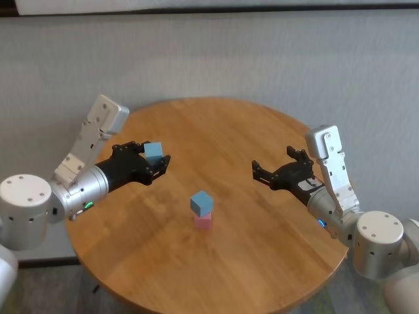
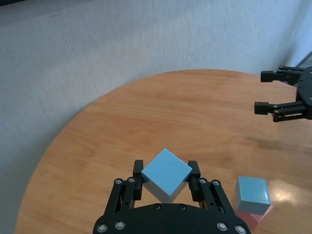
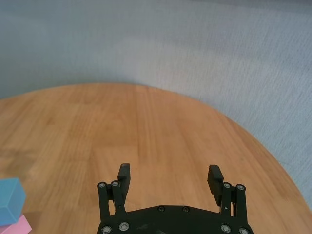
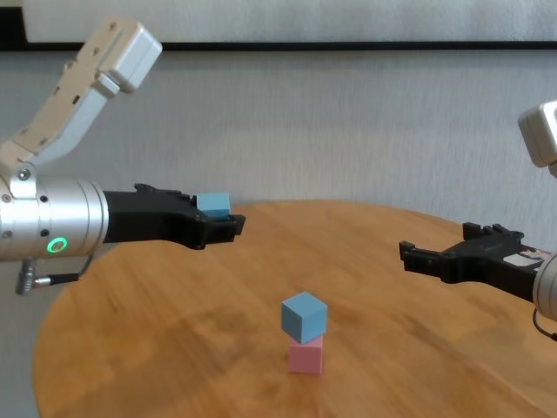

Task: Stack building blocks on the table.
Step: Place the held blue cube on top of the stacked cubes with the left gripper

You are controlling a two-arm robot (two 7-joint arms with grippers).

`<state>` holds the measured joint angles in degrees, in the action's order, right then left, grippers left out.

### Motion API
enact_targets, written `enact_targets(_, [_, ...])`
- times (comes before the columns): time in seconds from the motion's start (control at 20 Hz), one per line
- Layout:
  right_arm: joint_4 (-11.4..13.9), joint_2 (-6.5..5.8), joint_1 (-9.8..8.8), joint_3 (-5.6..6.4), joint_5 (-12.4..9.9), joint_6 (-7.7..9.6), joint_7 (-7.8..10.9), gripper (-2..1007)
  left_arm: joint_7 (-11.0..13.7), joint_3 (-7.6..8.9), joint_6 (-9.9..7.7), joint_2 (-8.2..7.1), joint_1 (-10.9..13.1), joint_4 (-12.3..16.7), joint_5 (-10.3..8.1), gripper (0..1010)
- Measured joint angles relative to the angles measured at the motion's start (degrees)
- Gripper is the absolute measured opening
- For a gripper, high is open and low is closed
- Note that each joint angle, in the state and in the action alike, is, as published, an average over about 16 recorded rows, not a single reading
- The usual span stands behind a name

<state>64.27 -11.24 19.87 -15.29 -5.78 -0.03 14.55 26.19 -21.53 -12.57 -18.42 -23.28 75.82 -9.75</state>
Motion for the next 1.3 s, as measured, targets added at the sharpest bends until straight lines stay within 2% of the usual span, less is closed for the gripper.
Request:
enact_targets(0.7, [0.0,0.0,0.0,0.0,0.0,0.0,0.0,1005,-0.91,-4.66,-2.01,0.93,-0.67,0.49,0.92,564])
enact_targets(1.3, [0.0,0.0,0.0,0.0,0.0,0.0,0.0,1005,-0.94,-6.58,-2.71,1.72,-1.52,-1.03,1.63,564])
